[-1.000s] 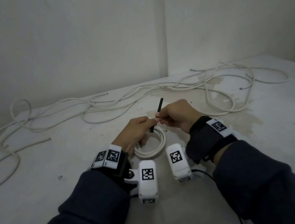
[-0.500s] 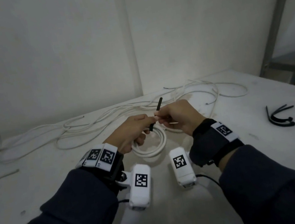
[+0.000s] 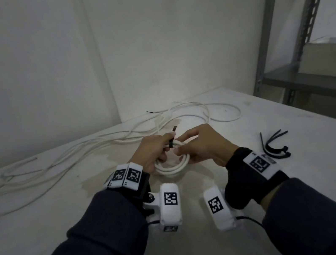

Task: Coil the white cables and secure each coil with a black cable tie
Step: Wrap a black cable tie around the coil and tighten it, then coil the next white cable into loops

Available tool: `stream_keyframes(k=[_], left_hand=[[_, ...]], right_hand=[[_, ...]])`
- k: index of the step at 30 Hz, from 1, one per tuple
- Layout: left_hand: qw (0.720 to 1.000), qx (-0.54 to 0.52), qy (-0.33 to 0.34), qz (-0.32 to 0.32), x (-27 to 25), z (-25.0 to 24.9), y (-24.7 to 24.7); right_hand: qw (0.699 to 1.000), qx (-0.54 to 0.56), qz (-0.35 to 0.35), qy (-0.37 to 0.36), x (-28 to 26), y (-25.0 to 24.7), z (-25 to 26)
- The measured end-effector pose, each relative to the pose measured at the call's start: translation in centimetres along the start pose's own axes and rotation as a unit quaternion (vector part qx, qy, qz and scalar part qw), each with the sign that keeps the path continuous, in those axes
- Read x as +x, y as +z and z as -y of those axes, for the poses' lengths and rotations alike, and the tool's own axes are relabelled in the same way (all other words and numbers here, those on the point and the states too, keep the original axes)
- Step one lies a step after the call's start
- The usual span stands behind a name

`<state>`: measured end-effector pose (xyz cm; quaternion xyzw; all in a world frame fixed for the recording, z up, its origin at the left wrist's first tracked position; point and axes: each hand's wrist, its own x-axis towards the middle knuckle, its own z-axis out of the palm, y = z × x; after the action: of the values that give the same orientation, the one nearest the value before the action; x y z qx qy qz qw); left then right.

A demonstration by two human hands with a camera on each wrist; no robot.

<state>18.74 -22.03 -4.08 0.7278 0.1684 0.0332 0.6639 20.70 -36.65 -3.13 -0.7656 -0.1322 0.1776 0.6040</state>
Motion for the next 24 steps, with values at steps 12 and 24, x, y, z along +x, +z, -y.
stream_keyframes(k=[12, 24], left_hand=[[0.859, 0.512, -0.010, 0.025, 6.2, 1.6, 0.8], [0.955, 0.286, 0.014, -0.082, 6.3, 2.1, -2.6]], right_hand=[[0.936, 0.054, -0.343, 0.053, 8.2, -11.0, -5.4], [0.924, -0.052, -0.345, 0.157, 11.1, -10.1, -6.0]])
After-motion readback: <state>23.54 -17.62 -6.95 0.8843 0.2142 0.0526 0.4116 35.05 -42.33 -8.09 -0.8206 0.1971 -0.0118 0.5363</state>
